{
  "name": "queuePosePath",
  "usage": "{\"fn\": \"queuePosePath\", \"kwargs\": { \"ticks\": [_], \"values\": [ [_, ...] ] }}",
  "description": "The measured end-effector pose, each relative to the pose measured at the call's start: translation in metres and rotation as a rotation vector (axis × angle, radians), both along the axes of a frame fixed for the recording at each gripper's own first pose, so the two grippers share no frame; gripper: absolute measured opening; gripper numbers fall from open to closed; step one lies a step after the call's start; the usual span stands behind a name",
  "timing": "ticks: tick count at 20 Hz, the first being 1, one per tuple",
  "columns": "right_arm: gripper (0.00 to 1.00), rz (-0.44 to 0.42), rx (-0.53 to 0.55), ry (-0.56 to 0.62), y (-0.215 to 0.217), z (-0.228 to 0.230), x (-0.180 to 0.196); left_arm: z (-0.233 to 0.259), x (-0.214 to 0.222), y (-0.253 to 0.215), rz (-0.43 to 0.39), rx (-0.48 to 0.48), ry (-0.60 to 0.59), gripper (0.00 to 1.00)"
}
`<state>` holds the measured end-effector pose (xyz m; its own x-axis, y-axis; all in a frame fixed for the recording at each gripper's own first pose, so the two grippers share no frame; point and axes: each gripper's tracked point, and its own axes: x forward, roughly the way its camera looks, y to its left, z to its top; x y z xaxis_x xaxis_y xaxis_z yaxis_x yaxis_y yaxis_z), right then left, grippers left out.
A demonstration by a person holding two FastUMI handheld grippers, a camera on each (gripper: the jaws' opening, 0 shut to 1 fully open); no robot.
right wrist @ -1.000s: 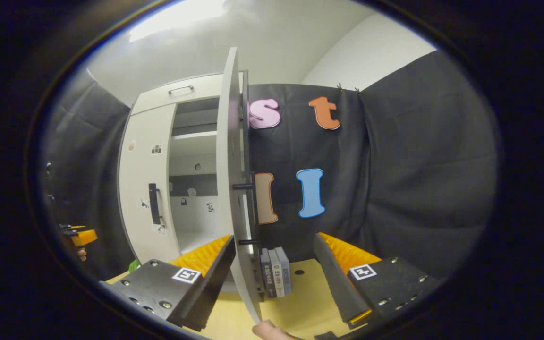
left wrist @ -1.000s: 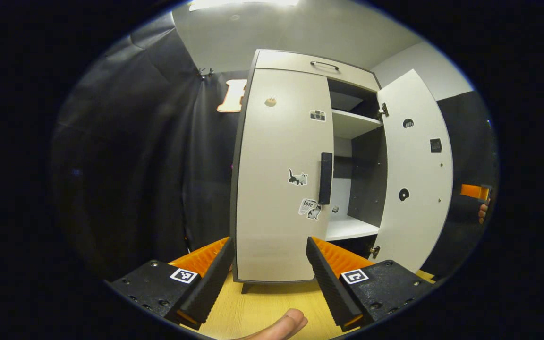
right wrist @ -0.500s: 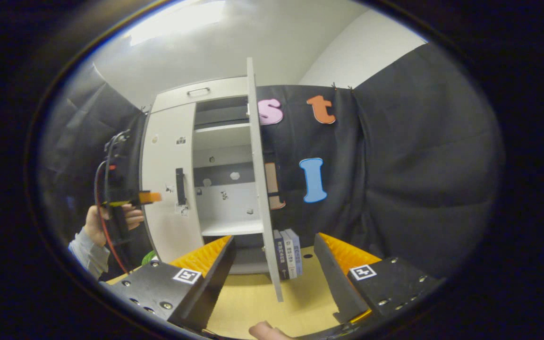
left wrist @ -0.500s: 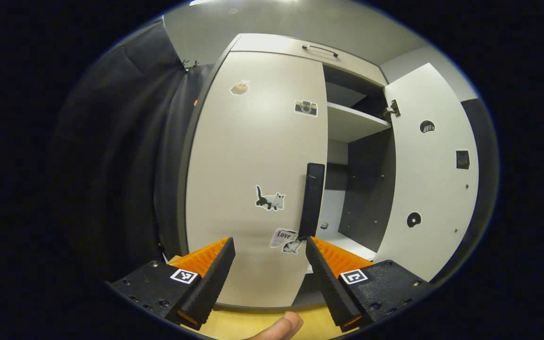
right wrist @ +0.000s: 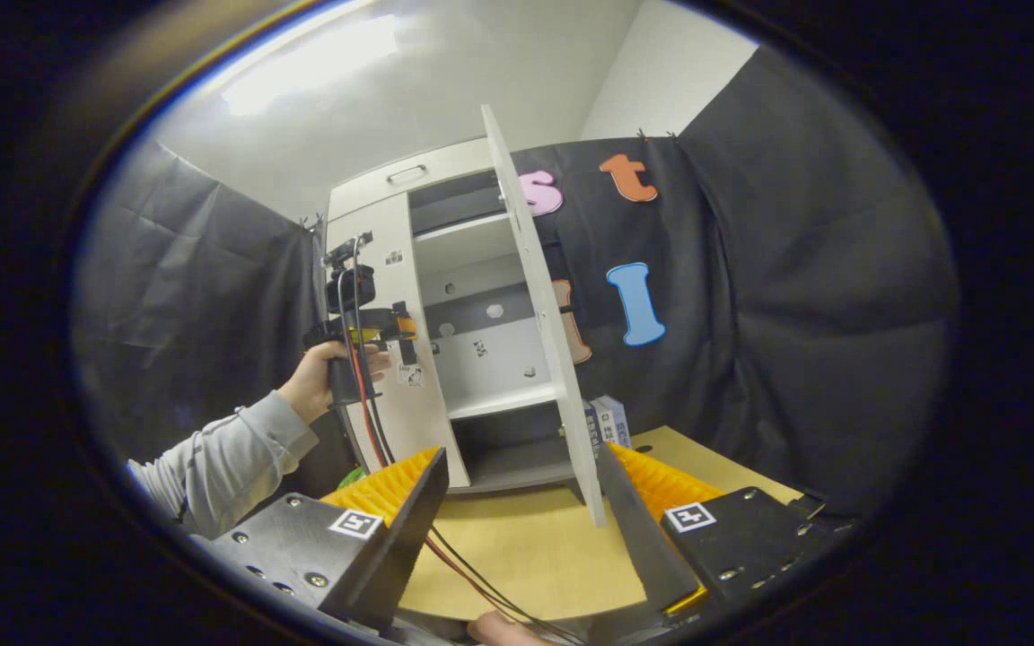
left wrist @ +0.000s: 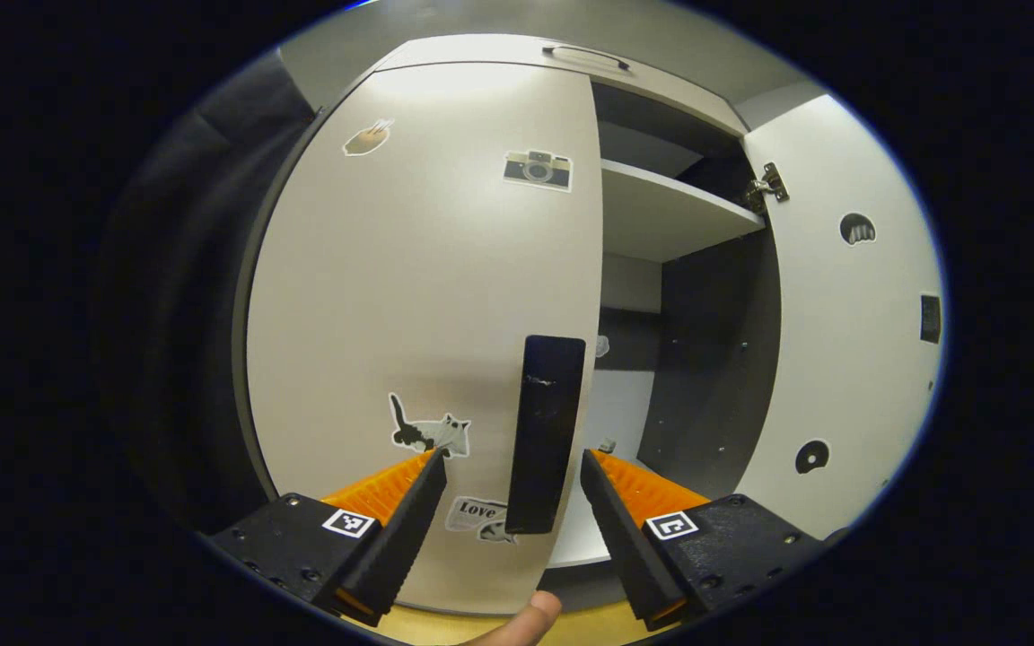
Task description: Open the right door of the double-door shoe cabinet with the right hand, and open the left door with the left hand.
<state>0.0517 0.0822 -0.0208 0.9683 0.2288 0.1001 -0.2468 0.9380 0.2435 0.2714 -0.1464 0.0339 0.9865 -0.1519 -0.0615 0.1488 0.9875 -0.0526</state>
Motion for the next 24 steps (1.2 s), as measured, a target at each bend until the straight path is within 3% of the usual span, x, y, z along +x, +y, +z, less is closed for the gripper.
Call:
{"fn": "queuePosePath", "kwargs": {
  "ticks": [4, 5, 6, 8, 9, 10, 11, 13, 14, 17, 18, 20, 24],
  "values": [
    [0.98, -0.029, 0.006, -0.017, -0.007, 0.002, -0.008, -0.002, 0.015, 0.012, 0.092, 0.059, 0.010, 0.89],
    [0.94, -0.027, 0.006, -0.023, -0.006, 0.004, -0.009, -0.001, 0.015, 0.011, 0.100, 0.064, -0.004, 0.86],
    [0.98, -0.030, 0.005, -0.028, -0.006, 0.004, -0.009, -0.001, 0.017, 0.011, 0.105, 0.074, -0.004, 0.86],
    [0.98, -0.034, -0.008, -0.035, -0.005, 0.005, -0.009, 0.000, 0.018, 0.005, 0.104, 0.081, -0.008, 0.81],
    [0.94, -0.029, -0.014, -0.038, -0.002, 0.005, -0.010, 0.001, 0.018, 0.002, 0.104, 0.094, -0.004, 0.72],
    [0.98, -0.023, -0.019, -0.039, 0.002, 0.003, -0.011, 0.000, 0.018, -0.003, 0.097, 0.098, 0.003, 0.67],
    [0.94, -0.017, -0.025, -0.040, 0.005, 0.002, -0.013, 0.002, 0.018, -0.008, 0.096, 0.112, 0.002, 0.54],
    [0.94, -0.010, -0.035, -0.041, 0.009, -0.001, -0.016, 0.001, 0.018, -0.006, 0.113, 0.122, 0.011, 0.33],
    [0.98, -0.010, -0.031, -0.041, 0.011, -0.002, -0.018, 0.001, 0.019, -0.007, 0.112, 0.107, 0.015, 0.33],
    [0.98, -0.003, -0.036, -0.039, 0.014, -0.003, -0.016, -0.002, 0.017, -0.006, 0.094, 0.103, 0.031, 0.27],
    [0.94, -0.002, -0.039, -0.038, 0.015, -0.003, -0.017, -0.002, 0.014, -0.005, 0.094, 0.102, 0.029, 0.27],
    [0.98, 0.000, -0.042, -0.042, 0.016, -0.001, -0.020, -0.002, 0.007, -0.003, 0.105, 0.098, 0.026, 0.26],
    [0.98, -0.022, -0.041, -0.036, 0.012, -0.002, -0.018, 0.001, -0.020, 0.004, 0.079, 0.117, 0.023, 0.25]
  ]
}}
